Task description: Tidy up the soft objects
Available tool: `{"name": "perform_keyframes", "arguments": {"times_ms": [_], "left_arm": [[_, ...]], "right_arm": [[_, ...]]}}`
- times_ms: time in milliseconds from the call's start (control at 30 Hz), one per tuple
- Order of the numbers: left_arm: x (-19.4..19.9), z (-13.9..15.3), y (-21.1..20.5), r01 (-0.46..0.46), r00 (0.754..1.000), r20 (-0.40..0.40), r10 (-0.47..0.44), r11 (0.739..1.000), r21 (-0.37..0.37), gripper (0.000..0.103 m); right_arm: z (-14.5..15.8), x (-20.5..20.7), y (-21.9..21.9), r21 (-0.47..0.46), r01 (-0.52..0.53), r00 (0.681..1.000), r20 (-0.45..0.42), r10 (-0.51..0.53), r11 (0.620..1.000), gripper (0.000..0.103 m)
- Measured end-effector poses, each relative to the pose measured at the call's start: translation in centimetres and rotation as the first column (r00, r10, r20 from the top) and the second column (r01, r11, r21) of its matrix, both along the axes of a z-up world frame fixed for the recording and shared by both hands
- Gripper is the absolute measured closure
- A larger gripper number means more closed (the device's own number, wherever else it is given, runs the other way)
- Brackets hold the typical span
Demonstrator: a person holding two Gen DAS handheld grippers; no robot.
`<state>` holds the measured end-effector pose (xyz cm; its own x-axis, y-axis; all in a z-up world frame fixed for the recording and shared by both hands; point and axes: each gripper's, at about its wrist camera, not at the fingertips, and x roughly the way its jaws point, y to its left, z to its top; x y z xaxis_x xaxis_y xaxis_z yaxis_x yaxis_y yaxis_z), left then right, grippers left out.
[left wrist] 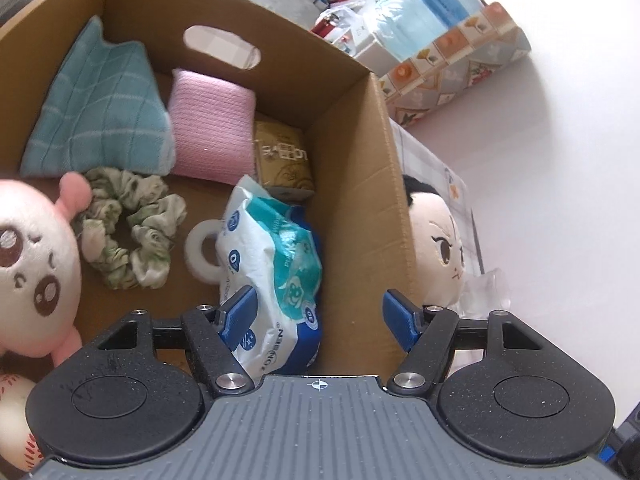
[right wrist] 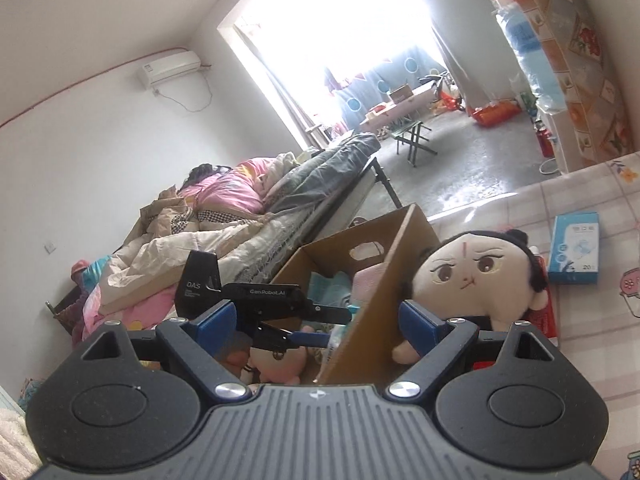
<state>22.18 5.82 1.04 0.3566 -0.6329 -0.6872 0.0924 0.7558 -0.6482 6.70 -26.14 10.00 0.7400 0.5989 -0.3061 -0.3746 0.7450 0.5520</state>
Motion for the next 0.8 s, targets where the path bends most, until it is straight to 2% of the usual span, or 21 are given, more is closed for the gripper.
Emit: {"name": "perform_keyframes", "arguments": {"times_ms": [233,400,500,533,600,667,800], "left_arm": [[-0.2,1.3,1.4,-0.025,0.998,0.055,0.026,1.0,-0.006,0.031],[-1.6,3.9,1.9,-0.06,0.988,0.143,0.053,0.997,0.05,0.029],[-3.5,6.3,1.7,-0.098,0.965,0.256,0.057,0.983,0.153,0.016],[-4.2,7.0,1.7,-0.107,0.954,0.295,0.051,0.978,0.179,0.009],[-5.6,8.1,2.0,-0.135,0.933,0.357,0.052,0.968,0.211,0.002],[-7.0,8.9,2.7,-0.168,0.912,0.406,0.064,0.959,0.228,0.001],[-8.9,9.2,4.4,-0.249,0.887,0.447,0.114,0.935,0.254,0.0]], "right_arm": [[-0.9,0.2,1.0,-0.013,0.0,0.999,-0.045,0.0,1.0,0.012],[0.2,0.2,1.5,-0.056,-0.004,0.999,-0.038,0.001,0.998,0.012],[2.0,0.4,2.6,-0.121,-0.023,1.0,-0.003,0.023,0.992,0.012],[2.6,0.6,3.2,-0.146,-0.033,0.999,0.01,0.034,0.989,0.012],[3.9,1.0,4.4,-0.196,-0.048,0.998,0.04,0.057,0.979,0.012],[4.8,1.5,5.9,-0.24,-0.063,0.995,0.062,0.08,0.969,0.012],[5.5,2.5,9.1,-0.307,-0.099,0.988,0.082,0.13,0.947,0.014]]}}
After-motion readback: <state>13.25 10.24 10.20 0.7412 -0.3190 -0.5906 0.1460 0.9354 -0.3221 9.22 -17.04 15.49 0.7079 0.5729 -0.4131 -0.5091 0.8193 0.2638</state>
